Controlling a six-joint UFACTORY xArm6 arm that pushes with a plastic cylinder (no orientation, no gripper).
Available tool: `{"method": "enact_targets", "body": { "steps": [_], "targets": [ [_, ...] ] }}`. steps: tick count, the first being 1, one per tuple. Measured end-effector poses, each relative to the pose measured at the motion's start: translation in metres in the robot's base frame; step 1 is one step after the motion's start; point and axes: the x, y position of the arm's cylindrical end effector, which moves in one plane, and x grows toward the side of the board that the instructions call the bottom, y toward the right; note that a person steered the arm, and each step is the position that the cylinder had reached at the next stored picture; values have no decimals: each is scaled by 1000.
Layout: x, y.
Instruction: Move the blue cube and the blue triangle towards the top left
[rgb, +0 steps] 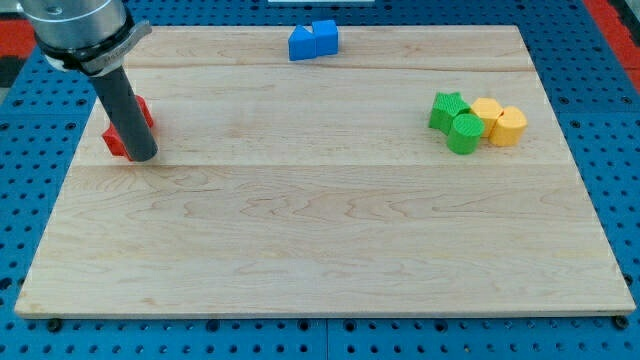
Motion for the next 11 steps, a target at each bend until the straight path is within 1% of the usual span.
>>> {"method": "enact_targets", "body": {
  "steps": [1,2,3,5,6,7,8,9,10,11],
  "targets": [
    [-8,42],
    [-55,134],
    [-89,182],
    [-131,265],
    [-175,316],
    [-225,287],
    [-222,230],
    [-191,188],
    [-171,141],
    [-165,111]
  ]
}}
